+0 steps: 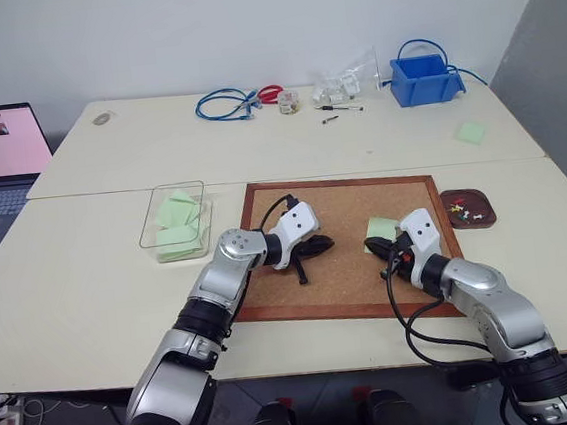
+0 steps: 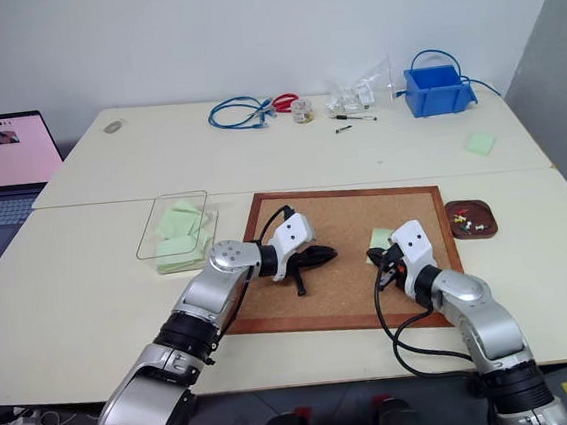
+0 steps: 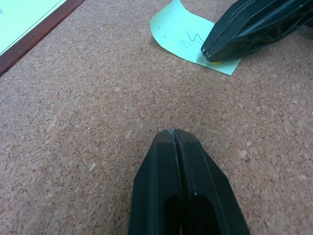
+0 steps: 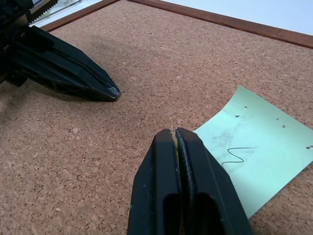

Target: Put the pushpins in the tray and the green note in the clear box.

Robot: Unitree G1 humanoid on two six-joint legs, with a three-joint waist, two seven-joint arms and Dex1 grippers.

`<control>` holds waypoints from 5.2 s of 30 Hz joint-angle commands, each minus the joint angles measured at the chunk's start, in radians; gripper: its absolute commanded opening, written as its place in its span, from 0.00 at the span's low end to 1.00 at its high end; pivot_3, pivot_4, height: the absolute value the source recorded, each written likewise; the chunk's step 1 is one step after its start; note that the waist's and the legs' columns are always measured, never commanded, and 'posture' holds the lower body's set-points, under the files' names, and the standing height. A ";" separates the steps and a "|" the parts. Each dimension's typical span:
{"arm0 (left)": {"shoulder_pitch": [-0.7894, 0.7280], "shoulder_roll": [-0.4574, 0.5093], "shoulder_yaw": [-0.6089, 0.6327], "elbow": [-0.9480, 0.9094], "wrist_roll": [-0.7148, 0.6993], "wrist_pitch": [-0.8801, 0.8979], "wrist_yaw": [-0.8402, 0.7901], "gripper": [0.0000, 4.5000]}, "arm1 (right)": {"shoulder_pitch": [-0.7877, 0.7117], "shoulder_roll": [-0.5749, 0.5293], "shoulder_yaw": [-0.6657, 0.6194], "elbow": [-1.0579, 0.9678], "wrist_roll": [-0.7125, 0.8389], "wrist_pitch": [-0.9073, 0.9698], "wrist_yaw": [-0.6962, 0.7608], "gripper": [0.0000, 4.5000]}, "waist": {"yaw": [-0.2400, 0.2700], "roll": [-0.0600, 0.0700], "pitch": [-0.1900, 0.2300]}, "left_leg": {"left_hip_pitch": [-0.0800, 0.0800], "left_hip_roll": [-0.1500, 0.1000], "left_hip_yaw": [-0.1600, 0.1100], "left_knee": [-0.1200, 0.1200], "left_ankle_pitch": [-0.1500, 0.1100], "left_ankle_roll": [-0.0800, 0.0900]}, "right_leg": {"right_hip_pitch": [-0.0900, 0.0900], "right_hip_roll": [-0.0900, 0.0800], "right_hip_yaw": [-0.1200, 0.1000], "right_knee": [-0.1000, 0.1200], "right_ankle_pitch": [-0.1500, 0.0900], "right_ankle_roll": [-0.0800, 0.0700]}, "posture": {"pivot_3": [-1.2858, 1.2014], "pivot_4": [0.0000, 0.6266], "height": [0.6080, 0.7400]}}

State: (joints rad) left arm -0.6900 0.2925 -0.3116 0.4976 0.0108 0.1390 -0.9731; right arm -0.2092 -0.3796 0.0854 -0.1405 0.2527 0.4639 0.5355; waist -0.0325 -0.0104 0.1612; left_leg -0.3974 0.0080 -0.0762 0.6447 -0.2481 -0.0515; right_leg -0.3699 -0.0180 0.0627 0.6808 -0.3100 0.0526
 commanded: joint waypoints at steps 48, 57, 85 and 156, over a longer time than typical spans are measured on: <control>-0.389 0.040 -0.068 0.443 0.297 -1.122 0.198 0.79 | -0.195 -0.158 -0.137 -0.291 0.288 0.353 0.087 0.00 | 0.002 -0.005 0.004 | -0.004 -0.001 0.000 0.000 0.000 0.000 | -0.004 0.000 0.000 -0.001 0.000 0.000 | 0.52 0.24 1.00; -0.432 0.007 -0.091 0.553 0.372 -1.203 0.285 0.89 | -0.207 -0.142 -0.134 -0.318 0.310 0.377 0.057 0.00 | 0.000 -0.005 0.004 | -0.005 -0.001 0.000 0.000 0.000 0.000 | -0.005 0.000 0.000 0.000 0.000 0.000 | 0.52 0.24 1.00; -0.458 0.010 -0.108 0.598 0.439 -1.254 0.366 0.01 | -0.248 -0.139 -0.174 -0.298 0.355 0.407 0.025 0.00 | 0.001 -0.005 0.004 | -0.005 -0.001 0.000 0.000 0.000 0.000 | -0.005 0.000 -0.001 0.000 0.000 0.000 | 0.52 0.24 1.00; -0.084 -0.050 -0.039 -0.372 -0.191 0.162 -0.064 0.00 | -0.273 -0.124 -0.387 0.281 0.064 0.185 -0.302 0.53 | -0.013 -0.004 0.004 | -0.003 0.000 0.002 0.000 0.000 0.000 | -0.004 0.001 0.004 0.002 0.000 0.000 | 0.52 0.24 1.00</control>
State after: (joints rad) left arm -0.7660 0.2483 -0.3593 0.1646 -0.1793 0.3014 -1.0418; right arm -0.4609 -0.4969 -0.2897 0.1609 0.3186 0.6723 0.2288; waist -0.0451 -0.0141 0.1652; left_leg -0.4005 0.0078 -0.0743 0.6448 -0.2478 -0.0515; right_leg -0.3738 -0.0175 0.0671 0.6823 -0.3099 0.0522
